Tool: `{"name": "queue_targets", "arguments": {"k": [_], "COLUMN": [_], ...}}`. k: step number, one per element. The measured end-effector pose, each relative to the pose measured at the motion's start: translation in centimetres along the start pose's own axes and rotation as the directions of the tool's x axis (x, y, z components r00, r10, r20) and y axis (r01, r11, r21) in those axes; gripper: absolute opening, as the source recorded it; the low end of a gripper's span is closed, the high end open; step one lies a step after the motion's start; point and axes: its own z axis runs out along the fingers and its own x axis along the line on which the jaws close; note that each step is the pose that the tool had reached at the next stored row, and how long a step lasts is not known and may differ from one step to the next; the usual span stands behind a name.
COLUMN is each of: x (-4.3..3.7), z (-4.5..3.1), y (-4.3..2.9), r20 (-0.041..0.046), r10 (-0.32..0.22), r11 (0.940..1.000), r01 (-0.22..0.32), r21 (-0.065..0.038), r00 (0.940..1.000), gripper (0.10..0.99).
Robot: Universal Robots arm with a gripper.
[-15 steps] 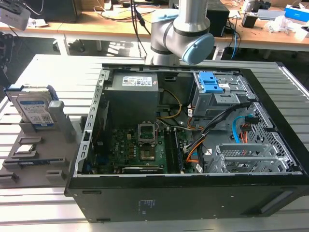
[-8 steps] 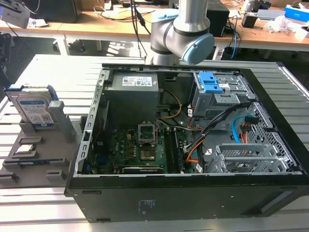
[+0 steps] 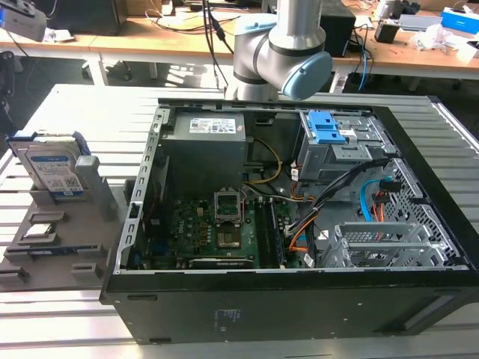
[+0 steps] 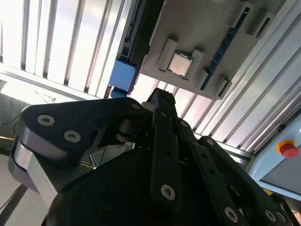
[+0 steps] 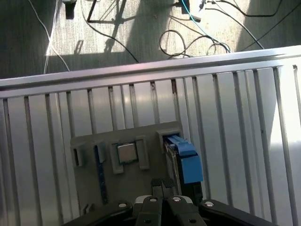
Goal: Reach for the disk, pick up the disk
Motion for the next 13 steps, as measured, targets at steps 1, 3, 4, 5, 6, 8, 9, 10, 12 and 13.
{"name": "queue_targets", "arguments": {"k": [1,3,4,5,6,8,9,10,12,13], "x": [0.0,0.0,0.0,0.0,0.0,0.0,0.0,0.0,0.0,0.0], "z": [0.0,0.0,0.0,0.0,0.0,0.0,0.0,0.0,0.0,0.0], "y": [0.0,0.0,0.0,0.0,0.0,0.0,0.0,0.0,0.0,0.0], "r20": [-0.0007,-0.0021,-0.0025,-0.0028,-0.0034,-0.0036,-0.0036,-0.0037,-0.0037,-0.0037], "r10": [-0.018,-0.054,-0.065,-0.074,-0.088,-0.095,-0.096,-0.096,-0.097,-0.097], "r11": [0.9998,0.9985,0.9979,0.9973,0.9961,0.9954,0.9954,0.9954,0.9953,0.9952], "r01": [0.018,0.054,0.065,0.074,0.088,0.095,0.096,0.096,0.097,0.097], "r21": [0.0,0.0,0.0,0.0,0.0,0.0,0.0,0.0,0.0,0.0], "r00": [0.9998,0.9985,0.9979,0.9973,0.9961,0.9954,0.9954,0.9954,0.9953,0.9952], "gripper": [0.106,0.106,0.106,0.106,0.106,0.106,0.106,0.106,0.114,0.169]}}
